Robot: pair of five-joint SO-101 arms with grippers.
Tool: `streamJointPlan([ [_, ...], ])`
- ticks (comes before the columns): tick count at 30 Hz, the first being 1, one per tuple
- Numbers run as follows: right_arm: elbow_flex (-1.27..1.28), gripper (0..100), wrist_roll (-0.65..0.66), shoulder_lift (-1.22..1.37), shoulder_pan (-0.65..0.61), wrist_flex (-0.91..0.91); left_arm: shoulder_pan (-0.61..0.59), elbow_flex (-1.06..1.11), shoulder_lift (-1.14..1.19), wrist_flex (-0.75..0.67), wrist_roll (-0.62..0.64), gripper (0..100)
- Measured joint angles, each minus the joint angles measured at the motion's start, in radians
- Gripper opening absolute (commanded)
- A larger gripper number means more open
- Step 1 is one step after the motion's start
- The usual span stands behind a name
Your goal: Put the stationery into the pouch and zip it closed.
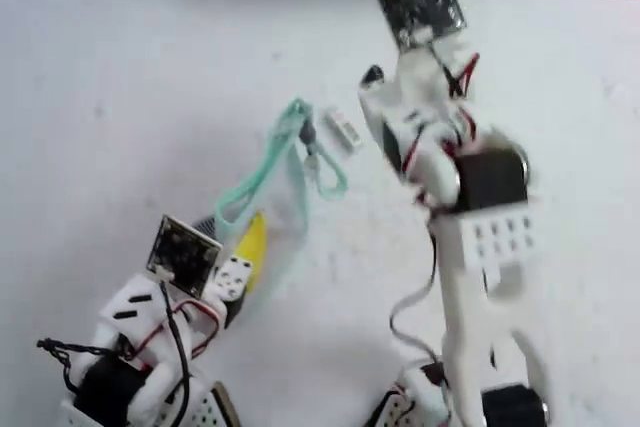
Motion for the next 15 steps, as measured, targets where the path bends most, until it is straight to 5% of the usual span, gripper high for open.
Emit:
streamJointPlan([
  [6,-0.017,26.7,0.000,0.301,-0.002,-0.031,-0.173,0.002,0.000,-0.002,0.143,2],
  [15,-0.233,26.8,0.028,0.755,-0.072,-0.037,-0.273,0.002,0.000,-0.046,0.212,2],
])
